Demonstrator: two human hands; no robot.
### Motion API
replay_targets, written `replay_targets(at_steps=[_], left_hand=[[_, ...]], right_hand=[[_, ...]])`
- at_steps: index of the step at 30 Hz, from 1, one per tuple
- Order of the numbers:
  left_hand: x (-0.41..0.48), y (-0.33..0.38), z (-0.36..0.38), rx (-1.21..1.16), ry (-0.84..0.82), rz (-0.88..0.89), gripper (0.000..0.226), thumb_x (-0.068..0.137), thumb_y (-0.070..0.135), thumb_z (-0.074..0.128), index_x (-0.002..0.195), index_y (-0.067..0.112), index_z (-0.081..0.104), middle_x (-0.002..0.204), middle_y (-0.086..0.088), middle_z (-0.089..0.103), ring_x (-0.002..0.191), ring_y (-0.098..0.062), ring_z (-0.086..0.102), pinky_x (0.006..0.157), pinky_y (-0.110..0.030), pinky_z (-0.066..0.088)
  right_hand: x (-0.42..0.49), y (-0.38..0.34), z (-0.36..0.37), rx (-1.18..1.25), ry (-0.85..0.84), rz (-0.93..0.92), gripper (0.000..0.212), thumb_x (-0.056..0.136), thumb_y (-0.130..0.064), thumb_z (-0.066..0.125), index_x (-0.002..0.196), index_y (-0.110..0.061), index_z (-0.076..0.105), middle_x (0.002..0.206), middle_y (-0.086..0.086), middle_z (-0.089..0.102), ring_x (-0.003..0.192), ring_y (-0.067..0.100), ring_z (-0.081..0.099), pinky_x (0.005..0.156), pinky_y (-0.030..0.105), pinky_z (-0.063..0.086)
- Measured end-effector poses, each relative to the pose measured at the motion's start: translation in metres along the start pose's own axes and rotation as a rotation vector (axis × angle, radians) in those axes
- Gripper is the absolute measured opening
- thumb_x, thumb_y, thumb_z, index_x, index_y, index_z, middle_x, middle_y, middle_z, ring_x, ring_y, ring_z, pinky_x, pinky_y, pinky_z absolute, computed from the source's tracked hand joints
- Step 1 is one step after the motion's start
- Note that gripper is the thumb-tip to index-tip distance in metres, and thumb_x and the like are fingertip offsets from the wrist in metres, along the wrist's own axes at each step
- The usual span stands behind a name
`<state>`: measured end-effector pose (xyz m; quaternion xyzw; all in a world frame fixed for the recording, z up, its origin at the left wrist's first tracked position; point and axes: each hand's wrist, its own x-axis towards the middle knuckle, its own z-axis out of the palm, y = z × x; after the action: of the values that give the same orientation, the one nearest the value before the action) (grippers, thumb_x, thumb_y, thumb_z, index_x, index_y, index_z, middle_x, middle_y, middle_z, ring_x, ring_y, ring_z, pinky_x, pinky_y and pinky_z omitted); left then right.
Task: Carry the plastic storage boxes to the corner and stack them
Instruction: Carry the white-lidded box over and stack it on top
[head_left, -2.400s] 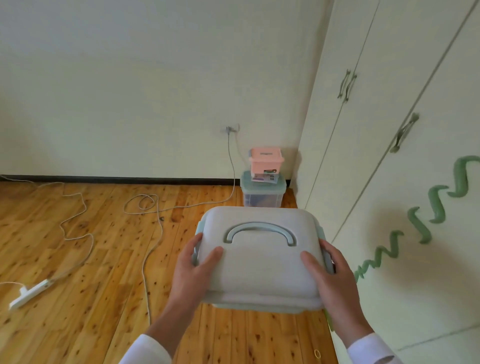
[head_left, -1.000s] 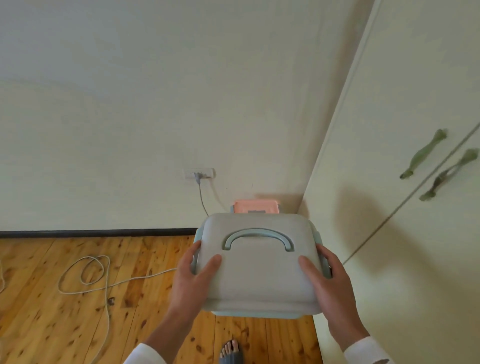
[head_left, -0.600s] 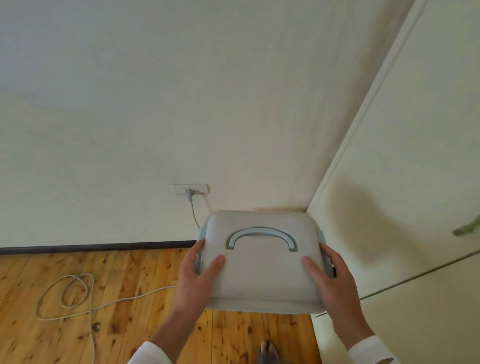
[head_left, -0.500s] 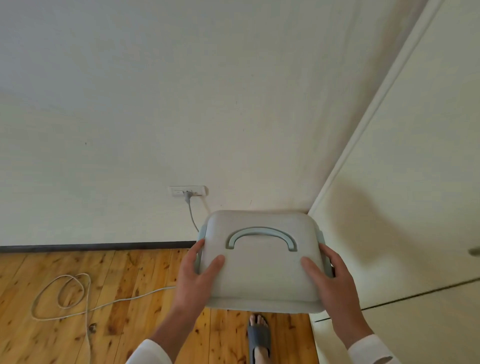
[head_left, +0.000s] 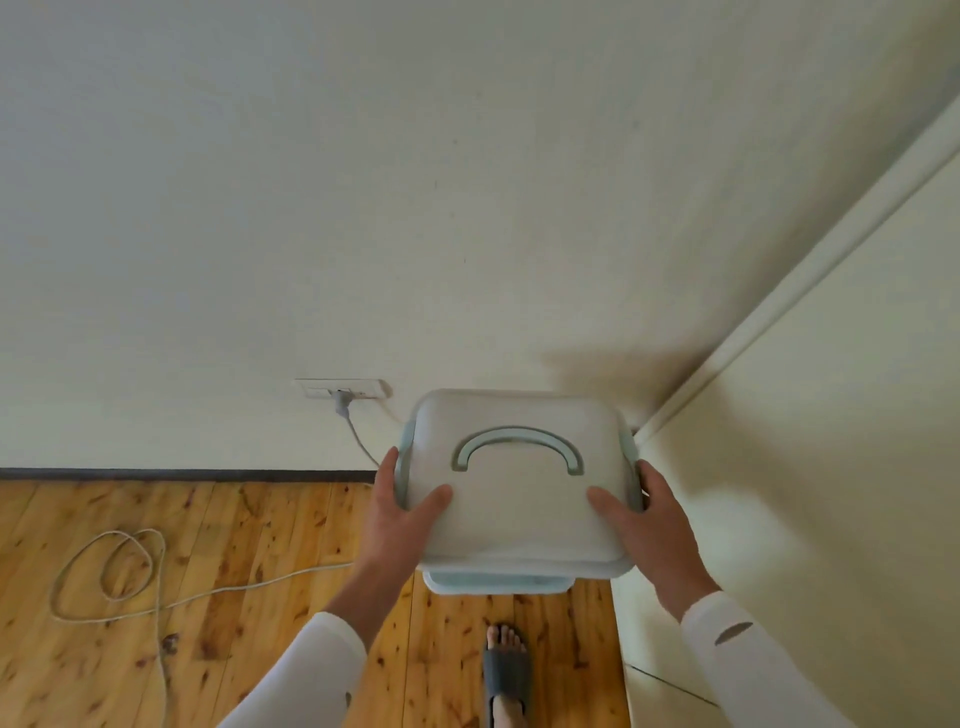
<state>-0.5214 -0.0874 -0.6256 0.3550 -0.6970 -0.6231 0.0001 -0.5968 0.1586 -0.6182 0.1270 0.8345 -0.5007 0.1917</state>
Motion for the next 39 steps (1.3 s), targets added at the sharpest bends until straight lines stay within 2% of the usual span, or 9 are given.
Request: replay_targets(at_steps=[6,8,12,16,21,26,32,39], left_hand=[[0.045,-0.018,0.020,0.044,0.014,-0.084,0.086,0.082,0.027,0.075,0.153,0.029,0.026,0.143,-0.002,0.044,0.117,-0.023,0.051,0.093,-0.040,0.052],[0.052,-0.024,0.023,0.053,0.013,-0.115,0.088,0.082,0.027,0.075,0.153,0.028,0.024,0.143,-0.001,0.044,0.115,-0.020,0.050,0.089,-0.035,0.050],[0.065,-0.036,0.027,0.097,0.010,-0.140,0.075,0.081,0.024,0.076,0.145,0.024,0.036,0.124,0.008,0.051,0.114,-0.021,0.051,0.083,-0.029,0.049],[0.080,-0.047,0.031,0.124,-0.023,-0.183,0.081,0.083,0.024,0.075,0.150,0.023,0.030,0.124,0.006,0.047,0.109,-0.018,0.050,0.076,-0.025,0.048],[0.089,-0.059,0.036,0.129,-0.044,-0.215,0.076,0.084,0.020,0.074,0.148,0.023,0.032,0.128,0.002,0.049,0.116,-0.023,0.050,0.092,-0.038,0.049],[0.090,-0.064,0.041,0.132,-0.030,-0.214,0.073,0.085,0.019,0.072,0.147,0.021,0.033,0.124,0.004,0.048,0.114,-0.021,0.050,0.087,-0.035,0.048],[0.093,-0.066,0.043,0.187,-0.019,-0.203,0.078,0.086,0.024,0.072,0.151,0.019,0.029,0.137,-0.002,0.046,0.122,-0.024,0.047,0.101,-0.046,0.048],[0.092,-0.061,0.042,0.219,-0.048,-0.221,0.080,0.087,0.028,0.070,0.152,0.022,0.024,0.142,-0.003,0.041,0.120,-0.019,0.043,0.101,-0.045,0.045]], right_hand=[[0.053,0.013,0.012,-0.011,-0.055,0.090,0.080,0.082,-0.040,0.070,0.149,-0.026,0.029,0.142,0.001,0.047,0.119,0.027,0.050,0.098,0.046,0.048],[0.062,0.019,0.017,-0.021,-0.068,0.113,0.080,0.082,-0.039,0.071,0.149,-0.025,0.030,0.142,0.002,0.047,0.120,0.028,0.050,0.099,0.048,0.047],[0.074,0.026,0.026,-0.081,-0.076,0.145,0.079,0.082,-0.039,0.070,0.149,-0.023,0.031,0.140,0.004,0.048,0.122,0.030,0.050,0.099,0.049,0.047],[0.083,0.034,0.034,-0.109,-0.091,0.169,0.075,0.084,-0.038,0.068,0.147,-0.023,0.031,0.139,0.004,0.048,0.122,0.031,0.049,0.099,0.047,0.047],[0.091,0.042,0.041,-0.162,-0.106,0.187,0.072,0.084,-0.038,0.067,0.146,-0.023,0.033,0.138,0.004,0.049,0.121,0.031,0.049,0.097,0.046,0.047],[0.097,0.047,0.046,-0.206,-0.121,0.190,0.071,0.085,-0.039,0.065,0.146,-0.023,0.033,0.137,0.004,0.050,0.119,0.031,0.050,0.098,0.049,0.048],[0.101,0.049,0.048,-0.211,-0.118,0.171,0.072,0.086,-0.039,0.066,0.147,-0.023,0.032,0.139,0.004,0.048,0.122,0.030,0.049,0.098,0.049,0.048],[0.099,0.047,0.048,-0.195,-0.122,0.177,0.071,0.086,-0.036,0.066,0.147,-0.023,0.031,0.140,0.004,0.046,0.123,0.030,0.047,0.098,0.047,0.047]])
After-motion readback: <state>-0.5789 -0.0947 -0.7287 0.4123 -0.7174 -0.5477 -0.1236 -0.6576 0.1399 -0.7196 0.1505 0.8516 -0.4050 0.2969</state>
